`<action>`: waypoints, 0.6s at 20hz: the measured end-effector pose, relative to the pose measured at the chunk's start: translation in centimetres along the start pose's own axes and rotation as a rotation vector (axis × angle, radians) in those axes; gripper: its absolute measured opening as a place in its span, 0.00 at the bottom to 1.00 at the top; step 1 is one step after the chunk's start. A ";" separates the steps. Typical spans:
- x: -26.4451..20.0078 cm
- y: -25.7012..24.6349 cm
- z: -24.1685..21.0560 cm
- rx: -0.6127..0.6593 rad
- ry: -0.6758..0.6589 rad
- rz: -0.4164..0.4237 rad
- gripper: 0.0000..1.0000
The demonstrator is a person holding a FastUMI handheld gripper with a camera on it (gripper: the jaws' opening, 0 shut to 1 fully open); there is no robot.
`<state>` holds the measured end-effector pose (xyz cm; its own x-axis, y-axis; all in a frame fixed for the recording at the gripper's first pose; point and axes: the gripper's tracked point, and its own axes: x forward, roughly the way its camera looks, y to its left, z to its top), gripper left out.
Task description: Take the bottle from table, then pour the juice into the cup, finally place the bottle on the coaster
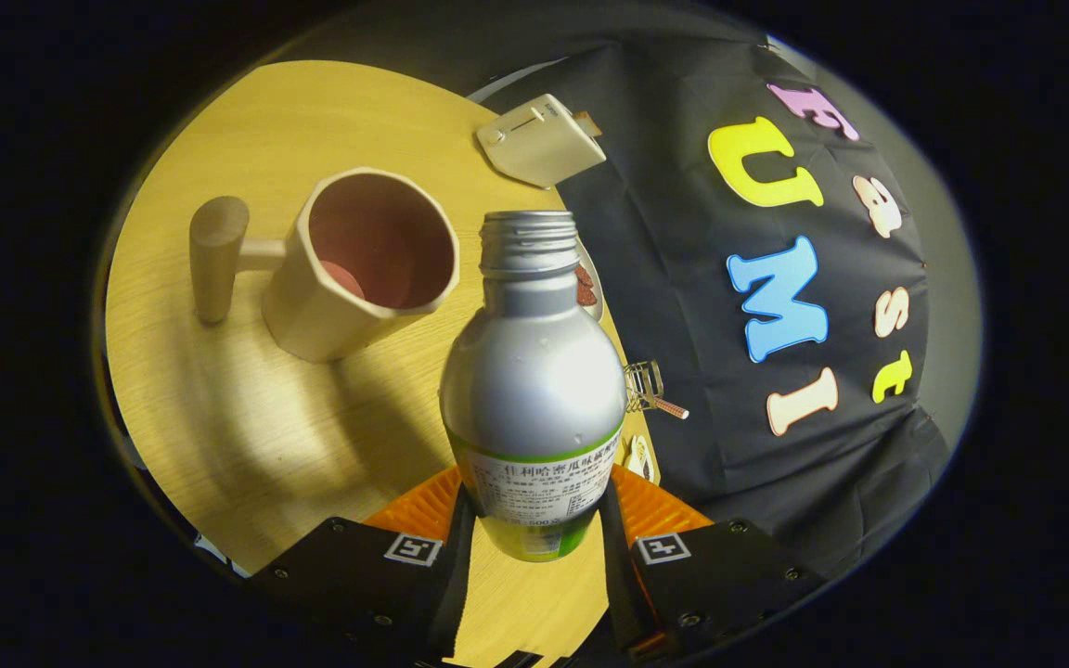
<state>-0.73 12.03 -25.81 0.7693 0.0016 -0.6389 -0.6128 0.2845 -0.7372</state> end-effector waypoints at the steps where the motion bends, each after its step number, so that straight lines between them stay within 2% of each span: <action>1: -0.1 0.0 0.0 -0.018 0.004 -0.001 0.62; 12: -0.8 -0.7 -0.2 -0.154 0.093 -0.020 0.61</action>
<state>-0.93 11.65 -24.85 0.7662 -0.0935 -0.6357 -0.6232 0.1329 -0.7707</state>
